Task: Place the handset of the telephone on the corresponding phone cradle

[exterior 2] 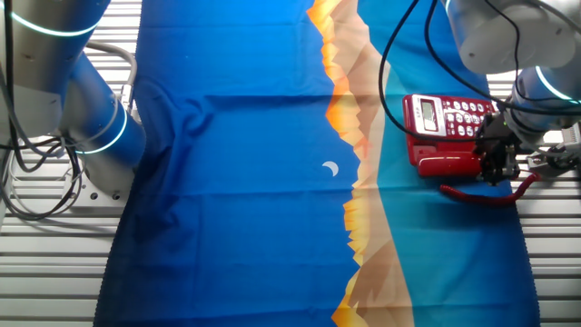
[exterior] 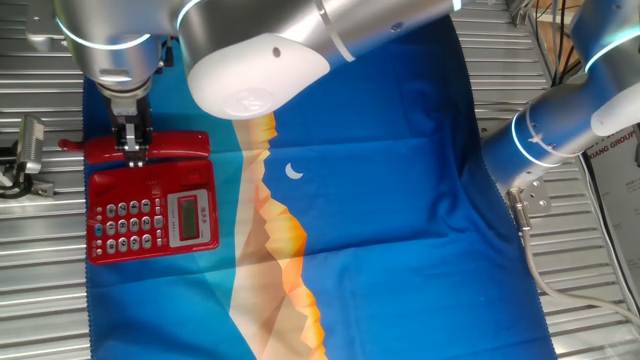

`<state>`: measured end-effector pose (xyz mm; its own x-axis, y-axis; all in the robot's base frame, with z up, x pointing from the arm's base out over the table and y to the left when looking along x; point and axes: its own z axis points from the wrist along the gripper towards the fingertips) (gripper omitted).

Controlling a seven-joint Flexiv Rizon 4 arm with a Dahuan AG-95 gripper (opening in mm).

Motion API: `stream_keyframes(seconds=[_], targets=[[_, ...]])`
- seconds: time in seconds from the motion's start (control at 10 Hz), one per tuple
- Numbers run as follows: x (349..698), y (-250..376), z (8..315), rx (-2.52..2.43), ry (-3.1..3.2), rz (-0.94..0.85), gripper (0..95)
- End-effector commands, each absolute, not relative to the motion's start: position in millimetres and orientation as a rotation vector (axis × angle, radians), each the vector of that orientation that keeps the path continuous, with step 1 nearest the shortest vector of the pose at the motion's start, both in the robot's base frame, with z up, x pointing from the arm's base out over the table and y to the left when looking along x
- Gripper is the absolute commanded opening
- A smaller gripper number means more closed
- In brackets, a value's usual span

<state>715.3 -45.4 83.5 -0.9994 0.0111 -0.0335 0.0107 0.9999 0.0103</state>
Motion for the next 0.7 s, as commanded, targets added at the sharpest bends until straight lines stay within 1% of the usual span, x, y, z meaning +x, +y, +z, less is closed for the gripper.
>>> stream_keyframes(seconds=[0.1, 0.7], targets=[[715.7, -45.6, 83.8, 0.013, 3.107, 0.017, 0.0], [719.2, -40.7, 85.3, 0.034, 3.108, 0.021, 0.0]])
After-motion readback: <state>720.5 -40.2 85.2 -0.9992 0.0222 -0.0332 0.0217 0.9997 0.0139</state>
